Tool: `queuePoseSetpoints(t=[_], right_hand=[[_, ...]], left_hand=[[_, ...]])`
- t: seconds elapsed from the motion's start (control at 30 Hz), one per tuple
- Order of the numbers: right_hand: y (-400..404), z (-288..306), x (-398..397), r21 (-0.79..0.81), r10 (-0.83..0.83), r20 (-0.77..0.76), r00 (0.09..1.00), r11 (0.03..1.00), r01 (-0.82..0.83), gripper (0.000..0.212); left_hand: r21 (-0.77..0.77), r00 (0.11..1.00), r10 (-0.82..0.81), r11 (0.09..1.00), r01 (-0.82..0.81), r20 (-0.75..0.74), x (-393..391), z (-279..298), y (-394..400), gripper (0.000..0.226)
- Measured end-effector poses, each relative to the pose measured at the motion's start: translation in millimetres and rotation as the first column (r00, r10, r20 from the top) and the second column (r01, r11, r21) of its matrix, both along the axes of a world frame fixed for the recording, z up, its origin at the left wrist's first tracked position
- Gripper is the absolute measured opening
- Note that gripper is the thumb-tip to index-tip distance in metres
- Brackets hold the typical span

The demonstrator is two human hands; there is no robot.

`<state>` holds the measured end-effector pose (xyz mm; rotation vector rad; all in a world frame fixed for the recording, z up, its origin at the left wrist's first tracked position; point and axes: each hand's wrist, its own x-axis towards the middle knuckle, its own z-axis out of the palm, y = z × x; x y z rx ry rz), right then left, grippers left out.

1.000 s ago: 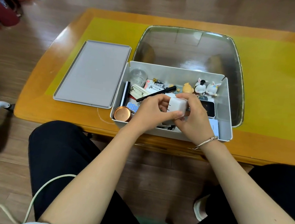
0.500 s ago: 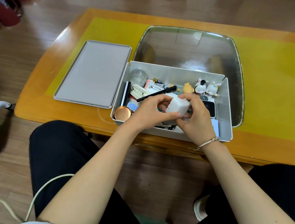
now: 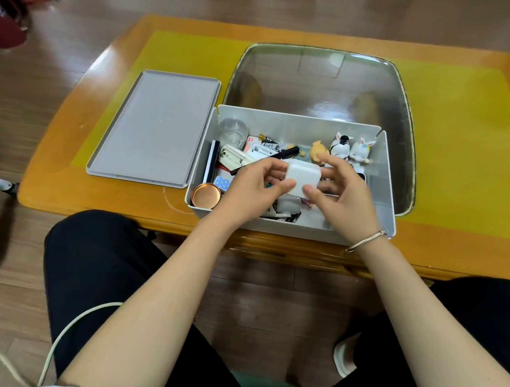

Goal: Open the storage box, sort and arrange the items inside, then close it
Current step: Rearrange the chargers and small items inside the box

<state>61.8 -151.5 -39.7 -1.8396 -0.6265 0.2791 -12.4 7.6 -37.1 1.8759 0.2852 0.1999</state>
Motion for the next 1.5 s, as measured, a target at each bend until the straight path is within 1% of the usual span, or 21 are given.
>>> queuePoseSetpoints(t=[0.07, 0.1, 0.2, 0.3, 0.33, 0.4, 0.43, 0.47, 0.5, 0.57, 0.6, 0.67, 0.73, 0.77, 0.87, 1.0, 1.07, 1.17, 1.3, 1.4, 1.5], right_hand=[[-4.1, 5.5, 3.3, 0.067, 0.015, -0.203, 0.979, 0.998, -0.002, 0.044], [-6.2, 8.1, 5.0, 0.066, 0.023, -0.239, 0.971, 0.998, -0.007, 0.041], [-13.9, 14.0, 9.9, 0.001, 0.033, -0.150, 0.988, 0.999, -0.033, 0.033], [-24.1, 19.2, 20.8, -0.009, -0.008, -0.060, 0.998, 1.000, 0.008, 0.027], [-28.5, 19.8, 26.3, -0.048, -0.031, 0.000, 1.000, 0.998, 0.031, 0.026], [-39.4, 20.5, 38.9, -0.167, -0.060, 0.134, 0.989, 0.982, 0.083, 0.024], [-44.3, 20.5, 44.6, -0.217, -0.076, 0.172, 0.982, 0.970, 0.113, 0.024], [-49.7, 20.8, 49.7, -0.246, -0.098, 0.175, 0.980, 0.959, 0.140, 0.023], [-54.4, 21.7, 53.7, -0.259, -0.119, 0.151, 0.981, 0.953, 0.156, 0.023], [-62.9, 23.9, 59.7, -0.314, -0.129, 0.119, 0.985, 0.936, 0.160, 0.026], [-66.2, 25.0, 61.7, -0.363, -0.113, 0.123, 0.986, 0.920, 0.151, 0.028], [-71.2, 26.9, 63.4, -0.434, -0.073, 0.121, 0.990, 0.893, 0.119, 0.029], [-73.9, 27.8, 63.1, -0.479, -0.033, 0.131, 0.991, 0.873, 0.093, 0.028], [-74.3, 27.5, 62.7, -0.496, -0.020, 0.142, 0.990, 0.864, 0.089, 0.027], [-74.7, 27.3, 63.2, -0.545, 0.019, 0.141, 0.990, 0.836, 0.062, 0.025], [-74.4, 29.3, 61.7, -0.601, 0.150, -0.003, 0.989, 0.790, -0.122, 0.021], [-74.6, 30.2, 60.4, -0.634, 0.179, -0.024, 0.984, 0.758, -0.153, 0.020], [-73.1, 29.7, 57.4, -0.704, 0.201, -0.016, 0.979, 0.693, -0.154, 0.019], [-70.5, 25.4, 55.9, -0.803, 0.220, 0.038, 0.975, 0.587, -0.101, 0.021], [-69.7, 29.0, 57.2, -0.816, 0.229, 0.042, 0.973, 0.570, -0.099, 0.027], [-66.1, 31.0, 59.1, -0.840, 0.259, 0.071, 0.963, 0.537, -0.082, 0.039]], left_hand=[[-0.038, 1.000, -0.001, 0.999, 0.001, 0.004, 1.0, 1.5, -2.0, 0.020], [-0.049, 1.000, -0.007, 0.999, 0.008, 0.007, 2.2, 1.9, -4.2, 0.021], [-0.068, 0.999, -0.047, 0.997, 0.048, 0.015, 7.9, 0.4, -15.9, 0.027], [-0.091, 0.996, -0.093, 0.992, 0.092, 0.000, 13.4, -2.7, -28.5, 0.037], [-0.046, 0.993, -0.113, 0.993, 0.112, -0.018, 14.8, -3.8, -32.5, 0.040], [0.141, 0.986, -0.146, 0.977, 0.157, -0.085, 16.1, -6.8, -40.8, 0.051], [0.253, 0.979, -0.163, 0.949, 0.189, -0.120, 15.4, -8.6, -44.7, 0.058], [0.364, 0.970, -0.191, 0.901, 0.234, -0.150, 14.6, -10.0, -48.9, 0.062], [0.466, 0.956, -0.233, 0.835, 0.291, -0.180, 13.8, -11.4, -53.0, 0.063], [0.619, 0.912, -0.318, 0.670, 0.409, -0.259, 13.4, -13.1, -62.1, 0.061], [0.668, 0.892, -0.342, 0.594, 0.448, -0.294, 13.8, -13.5, -65.6, 0.060], [0.732, 0.871, -0.352, 0.480, 0.483, -0.343, 15.8, -15.5, -70.1, 0.059], [0.769, 0.855, -0.345, 0.392, 0.505, -0.387, 16.8, -16.6, -72.6, 0.059], [0.773, 0.849, -0.341, 0.369, 0.516, -0.404, 16.8, -16.9, -73.0, 0.060], [0.784, 0.853, -0.340, 0.359, 0.506, -0.396, 16.7, -16.7, -71.7, 0.056], [0.818, 0.903, -0.305, 0.402, 0.411, -0.304, 12.1, -18.9, -72.2, 0.048], [0.826, 0.915, -0.297, 0.414, 0.382, -0.274, 10.8, -20.6, -73.2, 0.047], [0.844, 0.926, -0.305, 0.416, 0.340, -0.222, 9.3, -21.9, -73.7, 0.047], [0.851, 0.928, -0.331, 0.426, 0.307, -0.169, 5.9, -22.0, -73.6, 0.047], [0.843, 0.929, -0.335, 0.446, 0.302, -0.155, 6.8, -23.2, -72.3, 0.047], [0.857, 0.937, -0.316, 0.432, 0.280, -0.147, 6.6, -26.2, -73.7, 0.054]])
